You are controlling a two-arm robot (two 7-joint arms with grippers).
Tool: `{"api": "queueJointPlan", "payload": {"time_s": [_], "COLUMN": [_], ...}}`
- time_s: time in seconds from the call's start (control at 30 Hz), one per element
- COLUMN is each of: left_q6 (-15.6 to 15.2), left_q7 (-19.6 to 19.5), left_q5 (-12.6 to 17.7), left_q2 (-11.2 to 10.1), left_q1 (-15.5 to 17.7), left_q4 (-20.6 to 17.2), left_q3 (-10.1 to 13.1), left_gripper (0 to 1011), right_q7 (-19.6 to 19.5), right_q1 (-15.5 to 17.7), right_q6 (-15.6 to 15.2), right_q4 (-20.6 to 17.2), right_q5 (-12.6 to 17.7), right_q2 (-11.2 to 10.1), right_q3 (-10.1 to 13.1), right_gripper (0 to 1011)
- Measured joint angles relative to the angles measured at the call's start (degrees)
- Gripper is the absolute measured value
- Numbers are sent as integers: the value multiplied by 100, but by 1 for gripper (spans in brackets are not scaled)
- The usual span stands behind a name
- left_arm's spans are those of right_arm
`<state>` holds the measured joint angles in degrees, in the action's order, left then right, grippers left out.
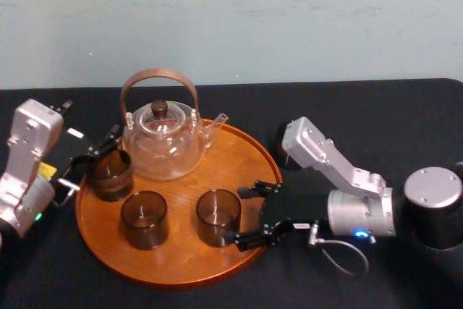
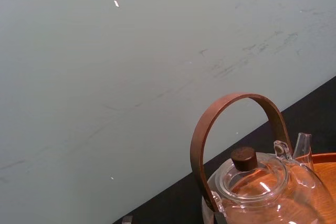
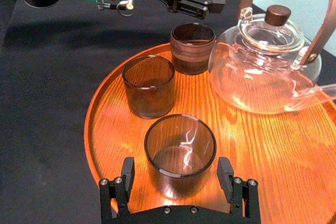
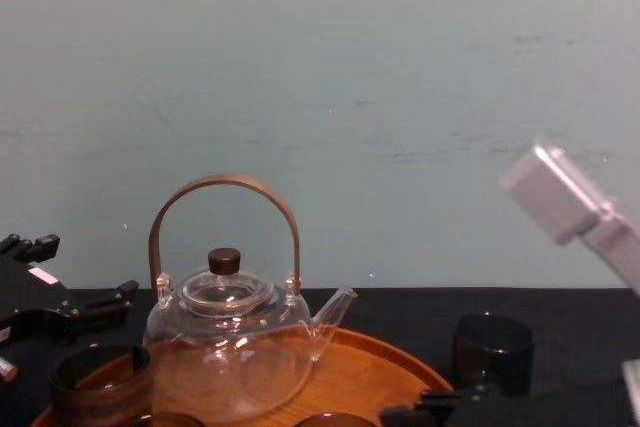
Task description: Pick up the glass from the table and place it on the tray.
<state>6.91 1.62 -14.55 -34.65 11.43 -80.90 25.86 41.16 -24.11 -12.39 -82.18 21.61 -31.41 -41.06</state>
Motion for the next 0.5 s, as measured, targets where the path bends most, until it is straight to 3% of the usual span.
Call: {"api": "queueJointPlan", "payload": {"time_s": [0.33, 0.5], "left_q6": [0, 0], "left_q7": [0, 0], "left_q5": [0, 0], "left_q2": [0, 0], "left_q1": [0, 1], "left_q4": [0, 0], "left_q3": [0, 0], "left_gripper": [1001, 1001], "right_q7": [73, -39], "right_q1": [361, 619], "right_q6": [39, 213], "right_q4": [-535, -798], "right_q5": [224, 414], "right_q2": [-634, -940], "right_q3": [251, 548], "right_gripper": [1002, 1002]}}
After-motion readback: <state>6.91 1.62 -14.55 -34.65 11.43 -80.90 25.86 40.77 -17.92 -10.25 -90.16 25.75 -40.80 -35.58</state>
